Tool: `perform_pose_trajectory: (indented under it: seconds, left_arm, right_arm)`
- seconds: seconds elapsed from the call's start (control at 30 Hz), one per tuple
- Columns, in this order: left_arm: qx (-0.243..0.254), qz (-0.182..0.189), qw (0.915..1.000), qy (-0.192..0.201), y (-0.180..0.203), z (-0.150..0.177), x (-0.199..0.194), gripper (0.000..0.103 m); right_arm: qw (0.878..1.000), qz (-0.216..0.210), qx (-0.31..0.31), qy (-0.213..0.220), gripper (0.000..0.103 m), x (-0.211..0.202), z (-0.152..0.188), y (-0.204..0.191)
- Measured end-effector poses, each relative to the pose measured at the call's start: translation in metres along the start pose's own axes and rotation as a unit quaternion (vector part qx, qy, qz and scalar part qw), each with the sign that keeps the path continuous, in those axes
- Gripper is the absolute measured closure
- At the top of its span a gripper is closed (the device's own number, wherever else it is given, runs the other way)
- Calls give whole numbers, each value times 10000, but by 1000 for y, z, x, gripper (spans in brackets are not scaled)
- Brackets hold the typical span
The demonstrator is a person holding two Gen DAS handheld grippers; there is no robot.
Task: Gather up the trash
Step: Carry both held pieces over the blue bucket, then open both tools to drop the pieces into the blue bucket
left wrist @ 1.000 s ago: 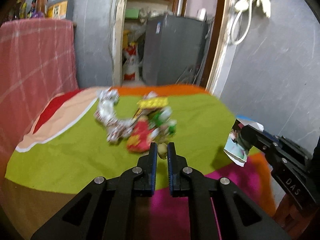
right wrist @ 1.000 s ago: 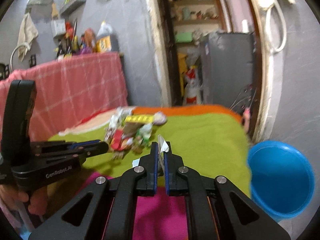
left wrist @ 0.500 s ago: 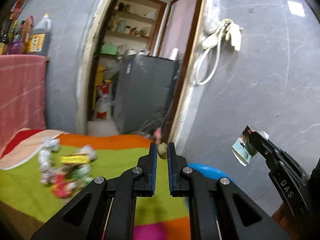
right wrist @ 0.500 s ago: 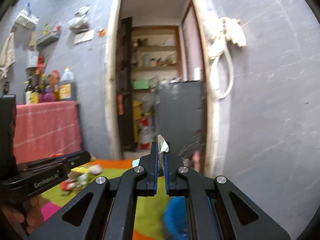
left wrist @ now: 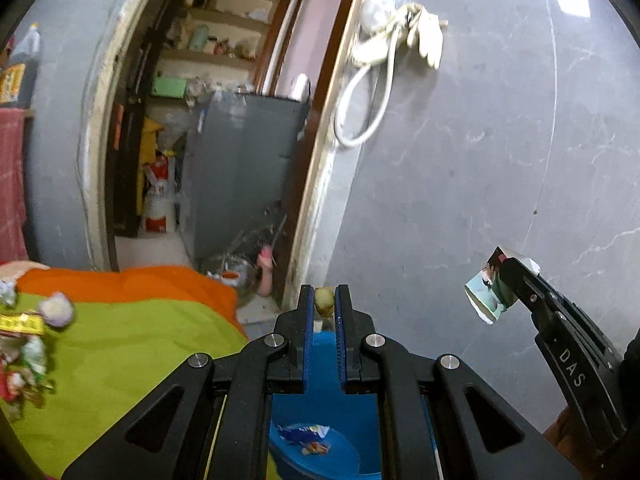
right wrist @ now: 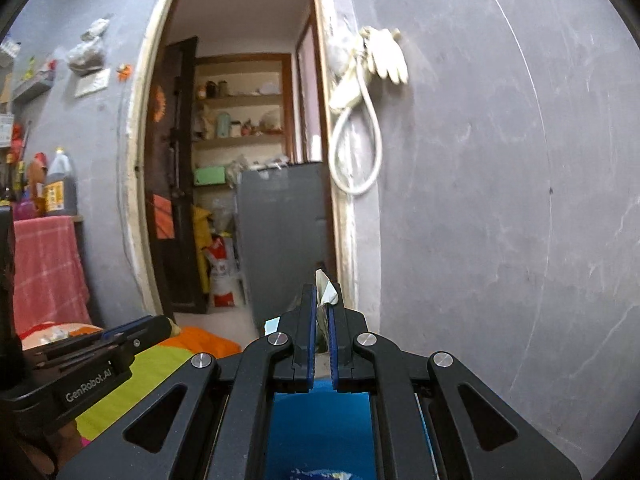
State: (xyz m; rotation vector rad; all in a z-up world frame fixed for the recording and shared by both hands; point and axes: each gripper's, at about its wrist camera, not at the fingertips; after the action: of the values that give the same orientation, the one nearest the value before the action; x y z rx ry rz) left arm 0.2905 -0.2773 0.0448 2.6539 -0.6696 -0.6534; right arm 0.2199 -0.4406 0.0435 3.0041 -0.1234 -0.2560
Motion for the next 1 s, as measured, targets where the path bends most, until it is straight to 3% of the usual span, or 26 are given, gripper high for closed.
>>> perform_pose_trajectory:
  seconds: [0.53, 0.6, 0.67, 0.77, 0.87, 0.93, 1.0]
  left_arm:
    - [-168, -184, 9953, -934, -11, 17, 61, 91]
    - [-198, -219, 9949, -965, -14, 17, 62, 81]
    - [-249, -221, 9947, -973, -16, 16, 62, 78]
    - [-272, -249, 9945, -985, -18, 14, 60, 71]
    - [-337, -246, 9954, -861, -21, 10, 51, 60]
    - [-338, -279, 9961, -771, -23, 7, 43, 53]
    - [-338, -341, 9968, -633, -25, 4, 35, 36]
  right_arm:
    - [9971, -11, 259, -719, 96, 42, 33, 15]
    - [9967, 3, 311, -749, 93, 44, 34, 18]
    - [9965, 17, 354, -757, 92, 45, 34, 19]
    - [9966, 58, 395, -715, 78, 42, 32, 20]
    - [9971, 105, 430, -622, 73, 38, 29, 22]
    - [9975, 153, 435, -543, 66, 32, 26, 23]
    - [9977, 181, 466, -457, 50, 27, 23, 23]
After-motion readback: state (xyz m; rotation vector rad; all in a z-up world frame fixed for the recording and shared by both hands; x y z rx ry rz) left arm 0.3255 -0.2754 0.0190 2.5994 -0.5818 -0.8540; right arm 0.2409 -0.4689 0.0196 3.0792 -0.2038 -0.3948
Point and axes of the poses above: each gripper's, at about its wrist camera, not at the fingertips, and x roughly the way its jaws point, y to its right, z to its underside, and after that the axes turned 11 degrees about -x, right-handed
